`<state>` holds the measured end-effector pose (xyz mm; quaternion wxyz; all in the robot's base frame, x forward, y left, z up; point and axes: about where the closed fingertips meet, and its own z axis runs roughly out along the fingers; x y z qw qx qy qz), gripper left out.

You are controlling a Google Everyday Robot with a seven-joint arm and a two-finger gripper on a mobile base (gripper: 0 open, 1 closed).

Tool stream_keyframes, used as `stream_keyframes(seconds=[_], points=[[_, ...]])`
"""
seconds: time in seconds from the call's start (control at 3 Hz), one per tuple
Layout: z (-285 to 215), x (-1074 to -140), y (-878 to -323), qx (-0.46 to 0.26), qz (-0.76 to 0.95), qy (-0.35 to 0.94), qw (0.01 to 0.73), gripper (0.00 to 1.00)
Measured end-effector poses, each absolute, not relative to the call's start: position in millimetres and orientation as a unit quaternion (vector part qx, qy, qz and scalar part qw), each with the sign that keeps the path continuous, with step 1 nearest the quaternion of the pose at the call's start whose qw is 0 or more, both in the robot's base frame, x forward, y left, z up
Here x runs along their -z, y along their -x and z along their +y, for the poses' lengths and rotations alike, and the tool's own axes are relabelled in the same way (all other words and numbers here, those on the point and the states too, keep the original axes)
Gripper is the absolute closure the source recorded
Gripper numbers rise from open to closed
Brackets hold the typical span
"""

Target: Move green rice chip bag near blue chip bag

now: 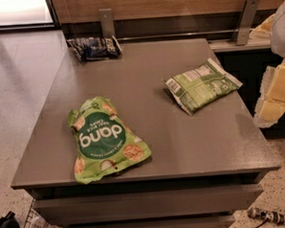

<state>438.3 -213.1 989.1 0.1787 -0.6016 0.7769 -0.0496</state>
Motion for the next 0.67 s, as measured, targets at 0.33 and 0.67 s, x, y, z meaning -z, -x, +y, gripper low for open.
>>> stream_keyframes(seconds=[0.33, 0.67], points=[[-213.1, -989.1, -438.3, 0.05, 0.777, 0.602, 0.179, 0.0], [-199.5, -985.5, -442.6, 0.029, 0.786, 0.586, 0.194, 0.0]])
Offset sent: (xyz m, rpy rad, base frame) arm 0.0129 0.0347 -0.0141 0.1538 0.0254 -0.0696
